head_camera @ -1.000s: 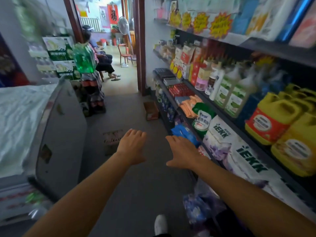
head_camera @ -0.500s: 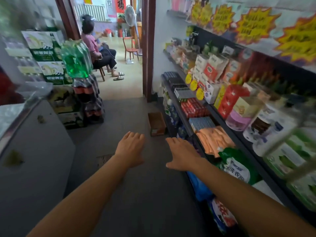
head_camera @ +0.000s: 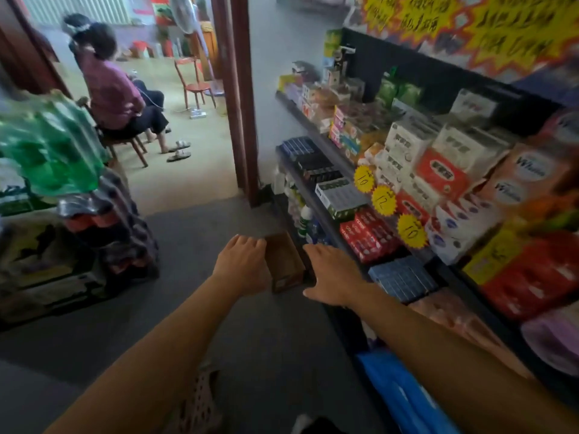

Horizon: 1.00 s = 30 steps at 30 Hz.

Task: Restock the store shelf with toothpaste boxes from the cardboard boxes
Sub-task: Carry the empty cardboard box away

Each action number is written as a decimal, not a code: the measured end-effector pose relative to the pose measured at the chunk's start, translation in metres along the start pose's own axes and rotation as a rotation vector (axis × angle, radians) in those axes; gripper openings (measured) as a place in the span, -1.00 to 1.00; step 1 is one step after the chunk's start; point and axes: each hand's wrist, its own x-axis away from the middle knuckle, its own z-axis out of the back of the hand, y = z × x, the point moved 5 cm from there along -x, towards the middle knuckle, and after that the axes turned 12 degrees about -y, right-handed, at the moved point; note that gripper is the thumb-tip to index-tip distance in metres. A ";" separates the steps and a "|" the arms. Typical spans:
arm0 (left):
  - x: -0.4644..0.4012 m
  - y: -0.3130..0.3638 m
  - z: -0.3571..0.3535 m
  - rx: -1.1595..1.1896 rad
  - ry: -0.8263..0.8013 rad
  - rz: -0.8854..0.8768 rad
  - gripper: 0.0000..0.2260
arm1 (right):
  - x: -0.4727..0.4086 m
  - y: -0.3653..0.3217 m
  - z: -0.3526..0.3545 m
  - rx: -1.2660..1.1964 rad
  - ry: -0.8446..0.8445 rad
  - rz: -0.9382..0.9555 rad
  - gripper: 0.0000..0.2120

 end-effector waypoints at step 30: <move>-0.705 -0.208 -0.166 -0.055 -0.531 -0.565 -0.35 | -0.564 0.172 -0.169 -0.912 -0.013 -1.010 -0.22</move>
